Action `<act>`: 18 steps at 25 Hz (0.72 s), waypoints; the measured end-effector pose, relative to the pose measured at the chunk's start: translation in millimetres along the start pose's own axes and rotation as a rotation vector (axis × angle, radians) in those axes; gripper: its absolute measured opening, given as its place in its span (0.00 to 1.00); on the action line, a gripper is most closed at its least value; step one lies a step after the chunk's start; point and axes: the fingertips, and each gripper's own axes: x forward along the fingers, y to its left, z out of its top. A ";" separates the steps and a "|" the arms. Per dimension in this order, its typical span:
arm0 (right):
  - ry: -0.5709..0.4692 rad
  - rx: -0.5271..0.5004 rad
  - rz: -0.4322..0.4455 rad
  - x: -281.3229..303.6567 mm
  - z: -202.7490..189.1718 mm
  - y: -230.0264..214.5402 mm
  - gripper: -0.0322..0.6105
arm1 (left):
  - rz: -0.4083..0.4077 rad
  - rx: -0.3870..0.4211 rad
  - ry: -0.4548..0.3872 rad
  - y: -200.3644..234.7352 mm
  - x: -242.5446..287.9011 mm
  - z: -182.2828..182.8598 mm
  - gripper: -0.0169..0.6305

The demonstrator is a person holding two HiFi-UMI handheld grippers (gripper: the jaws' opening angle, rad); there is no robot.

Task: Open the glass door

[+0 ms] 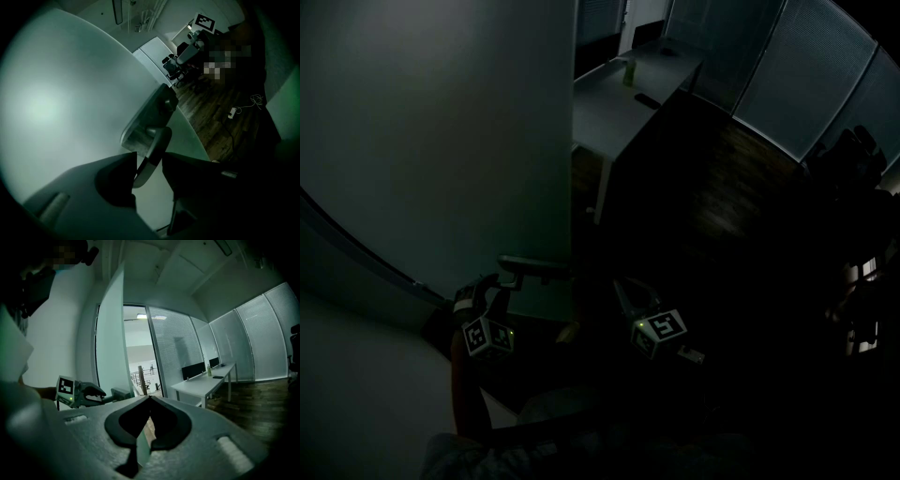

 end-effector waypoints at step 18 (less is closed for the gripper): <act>-0.004 -0.001 -0.003 -14.9 -1.1 -4.5 0.05 | 0.079 -0.206 -0.110 5.8 -12.8 7.6 0.44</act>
